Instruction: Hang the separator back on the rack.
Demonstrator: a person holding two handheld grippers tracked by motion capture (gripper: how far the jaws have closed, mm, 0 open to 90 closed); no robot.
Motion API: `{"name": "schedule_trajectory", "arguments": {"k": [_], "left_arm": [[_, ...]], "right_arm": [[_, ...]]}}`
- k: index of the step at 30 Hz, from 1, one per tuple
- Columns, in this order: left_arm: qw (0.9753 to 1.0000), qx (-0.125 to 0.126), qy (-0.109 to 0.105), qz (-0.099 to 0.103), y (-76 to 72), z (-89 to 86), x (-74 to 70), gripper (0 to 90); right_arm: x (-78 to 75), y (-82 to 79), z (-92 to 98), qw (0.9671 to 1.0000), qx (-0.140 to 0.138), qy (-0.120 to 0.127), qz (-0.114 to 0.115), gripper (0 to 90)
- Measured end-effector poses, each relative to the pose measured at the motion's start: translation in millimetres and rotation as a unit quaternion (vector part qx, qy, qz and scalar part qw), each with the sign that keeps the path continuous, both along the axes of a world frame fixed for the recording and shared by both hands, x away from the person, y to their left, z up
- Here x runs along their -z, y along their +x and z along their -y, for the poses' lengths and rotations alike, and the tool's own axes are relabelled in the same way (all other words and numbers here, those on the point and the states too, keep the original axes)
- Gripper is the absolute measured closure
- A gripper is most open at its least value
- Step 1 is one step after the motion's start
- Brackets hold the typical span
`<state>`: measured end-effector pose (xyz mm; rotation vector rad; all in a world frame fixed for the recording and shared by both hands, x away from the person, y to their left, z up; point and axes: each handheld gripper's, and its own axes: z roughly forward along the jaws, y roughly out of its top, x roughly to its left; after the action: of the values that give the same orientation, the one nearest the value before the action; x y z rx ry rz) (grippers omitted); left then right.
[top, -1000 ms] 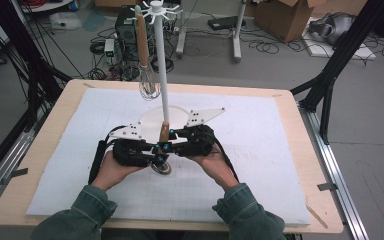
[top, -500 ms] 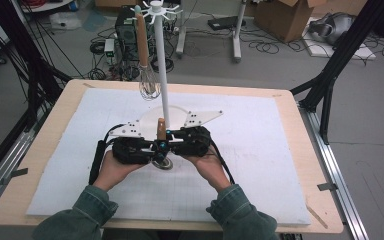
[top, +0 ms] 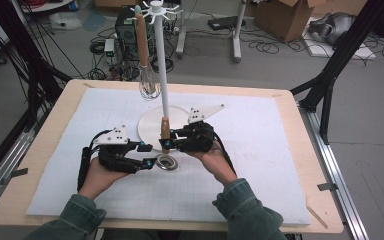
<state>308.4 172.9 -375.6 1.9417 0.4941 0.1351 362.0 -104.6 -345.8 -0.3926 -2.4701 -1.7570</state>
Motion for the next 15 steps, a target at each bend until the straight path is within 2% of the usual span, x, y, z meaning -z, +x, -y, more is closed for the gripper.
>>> {"name": "schedule_trajectory", "arguments": {"k": [6,9,15], "left_arm": [[0.9997,-0.025,0.000,0.003,-7.5,-21.4,7.5,38.1],[0.9986,-0.052,0.008,0.013,-12.2,-29.1,11.3,35.9],[0.9973,-0.071,0.012,0.011,-15.6,-43.7,19.2,30.4]], "right_arm": [[-9.5,8.1,3.7,0.9998,-0.011,-0.017,0.000,72.4],[-13.1,13.6,5.2,0.9998,-0.012,-0.014,-0.005,72.4],[-21.3,22.7,4.8,0.9997,-0.018,-0.013,-0.005,72.4]]}}
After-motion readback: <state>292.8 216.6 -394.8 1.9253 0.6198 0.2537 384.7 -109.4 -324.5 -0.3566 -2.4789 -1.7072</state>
